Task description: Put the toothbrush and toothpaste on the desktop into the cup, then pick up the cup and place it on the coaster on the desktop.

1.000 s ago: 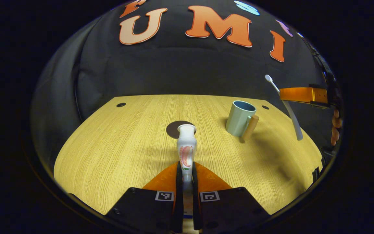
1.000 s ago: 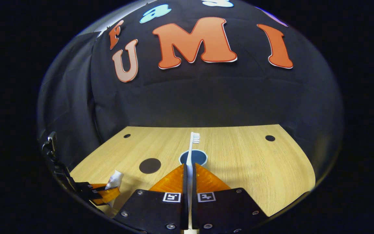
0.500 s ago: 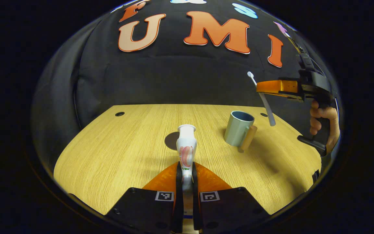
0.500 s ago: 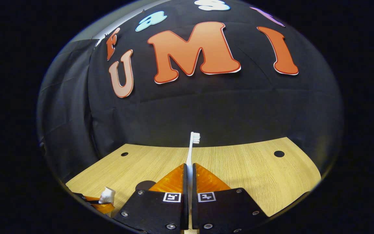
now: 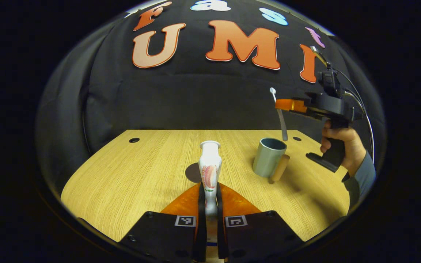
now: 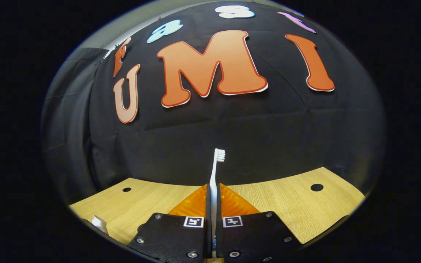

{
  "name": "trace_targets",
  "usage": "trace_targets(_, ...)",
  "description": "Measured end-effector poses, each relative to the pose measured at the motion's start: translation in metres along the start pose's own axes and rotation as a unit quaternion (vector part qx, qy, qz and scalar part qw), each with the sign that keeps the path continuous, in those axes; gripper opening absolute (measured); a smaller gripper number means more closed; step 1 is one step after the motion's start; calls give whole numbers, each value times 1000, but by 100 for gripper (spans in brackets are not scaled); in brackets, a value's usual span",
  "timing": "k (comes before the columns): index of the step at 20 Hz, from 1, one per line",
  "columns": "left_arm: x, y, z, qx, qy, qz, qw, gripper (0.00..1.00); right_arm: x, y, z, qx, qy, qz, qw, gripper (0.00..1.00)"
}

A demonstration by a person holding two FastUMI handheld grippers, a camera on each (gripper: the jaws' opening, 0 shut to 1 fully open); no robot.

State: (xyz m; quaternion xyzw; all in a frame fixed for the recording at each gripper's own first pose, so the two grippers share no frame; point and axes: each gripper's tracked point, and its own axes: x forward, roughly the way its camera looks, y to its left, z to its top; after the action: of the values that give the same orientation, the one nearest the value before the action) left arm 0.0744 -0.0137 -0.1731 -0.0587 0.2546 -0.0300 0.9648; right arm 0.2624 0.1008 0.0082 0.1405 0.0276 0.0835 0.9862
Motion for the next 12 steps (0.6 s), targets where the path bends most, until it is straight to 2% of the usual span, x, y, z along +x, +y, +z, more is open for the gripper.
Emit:
trace_targets(6,9,-3,15,-6,-35,0,999,15,14,4,-33,-28,21,15,999,6)
trace_targets(12,16,-18,40,-10,-71,-2,997,15,1,1,-53,-39,52,26,998,8)
